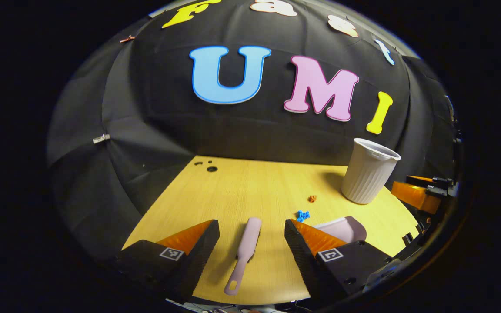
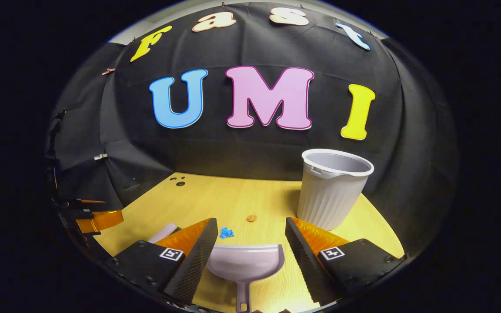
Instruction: Pick up the small broom and dustpan from the desktop, sweep the trash into the dustpan with the broom, and then empty the trash into the garbage bin.
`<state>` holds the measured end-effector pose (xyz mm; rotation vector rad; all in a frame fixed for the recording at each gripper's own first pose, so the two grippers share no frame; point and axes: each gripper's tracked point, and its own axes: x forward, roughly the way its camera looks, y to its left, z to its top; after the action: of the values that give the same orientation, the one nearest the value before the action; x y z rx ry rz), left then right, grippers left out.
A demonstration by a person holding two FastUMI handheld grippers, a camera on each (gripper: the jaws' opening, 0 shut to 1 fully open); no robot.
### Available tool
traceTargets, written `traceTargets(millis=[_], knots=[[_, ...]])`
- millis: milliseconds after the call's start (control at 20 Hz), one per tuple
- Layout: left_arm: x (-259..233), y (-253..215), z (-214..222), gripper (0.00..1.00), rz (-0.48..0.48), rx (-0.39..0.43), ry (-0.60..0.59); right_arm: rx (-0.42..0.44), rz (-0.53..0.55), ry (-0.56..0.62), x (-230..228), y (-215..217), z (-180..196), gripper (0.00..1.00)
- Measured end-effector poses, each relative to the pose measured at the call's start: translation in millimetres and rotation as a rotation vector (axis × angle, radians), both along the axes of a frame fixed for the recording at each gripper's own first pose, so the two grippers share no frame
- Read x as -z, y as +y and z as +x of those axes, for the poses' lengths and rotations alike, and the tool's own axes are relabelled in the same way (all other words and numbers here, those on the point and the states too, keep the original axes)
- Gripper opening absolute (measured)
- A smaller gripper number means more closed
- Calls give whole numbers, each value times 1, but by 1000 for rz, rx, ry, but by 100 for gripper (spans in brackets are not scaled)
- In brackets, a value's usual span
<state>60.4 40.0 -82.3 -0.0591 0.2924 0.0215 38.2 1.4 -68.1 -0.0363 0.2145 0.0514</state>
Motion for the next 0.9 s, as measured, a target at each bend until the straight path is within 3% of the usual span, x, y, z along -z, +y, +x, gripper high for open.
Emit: traceTargets(millis=[600,900], knots=[[129,5,19,96,11,70,468,41,14,122,53,-10,-6,98],[164,15,41,96,89,87,642,82,58,152,67,-19,-7,98]])
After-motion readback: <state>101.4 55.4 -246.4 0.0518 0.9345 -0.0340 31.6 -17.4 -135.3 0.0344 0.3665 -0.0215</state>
